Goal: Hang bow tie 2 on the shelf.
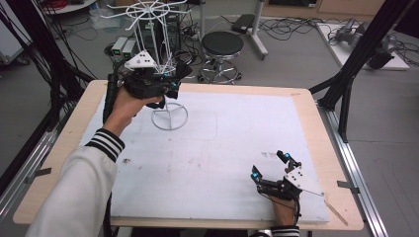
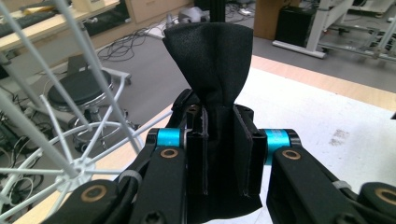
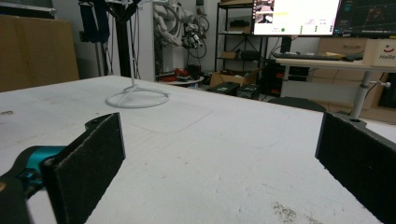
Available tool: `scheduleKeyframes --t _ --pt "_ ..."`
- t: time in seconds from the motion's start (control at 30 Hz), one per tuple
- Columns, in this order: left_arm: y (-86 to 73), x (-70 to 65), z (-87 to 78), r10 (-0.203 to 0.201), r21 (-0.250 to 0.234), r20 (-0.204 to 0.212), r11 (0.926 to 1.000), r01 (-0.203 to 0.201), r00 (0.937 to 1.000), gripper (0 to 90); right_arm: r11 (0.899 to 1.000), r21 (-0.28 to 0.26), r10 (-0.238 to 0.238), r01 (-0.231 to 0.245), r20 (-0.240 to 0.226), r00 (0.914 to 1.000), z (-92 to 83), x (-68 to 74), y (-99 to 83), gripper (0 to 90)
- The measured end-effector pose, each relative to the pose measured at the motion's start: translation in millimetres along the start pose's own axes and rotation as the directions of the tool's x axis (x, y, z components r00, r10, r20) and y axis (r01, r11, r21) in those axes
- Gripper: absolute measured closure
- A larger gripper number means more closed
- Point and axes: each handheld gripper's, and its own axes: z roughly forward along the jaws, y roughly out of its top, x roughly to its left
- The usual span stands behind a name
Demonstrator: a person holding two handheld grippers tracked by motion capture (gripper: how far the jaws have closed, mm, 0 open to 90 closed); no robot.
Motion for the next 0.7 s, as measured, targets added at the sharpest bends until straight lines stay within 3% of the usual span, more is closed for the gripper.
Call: scheduleKeyframes --t 0.7 --pt "0.0 2.5 -0.2 -0.005 0.006 -0.037 1.0 0.005 0.9993 75.5 1.0 0.001 0.0 0.0 0.0 1.0 -0.2 0.2 0.0 0.7"
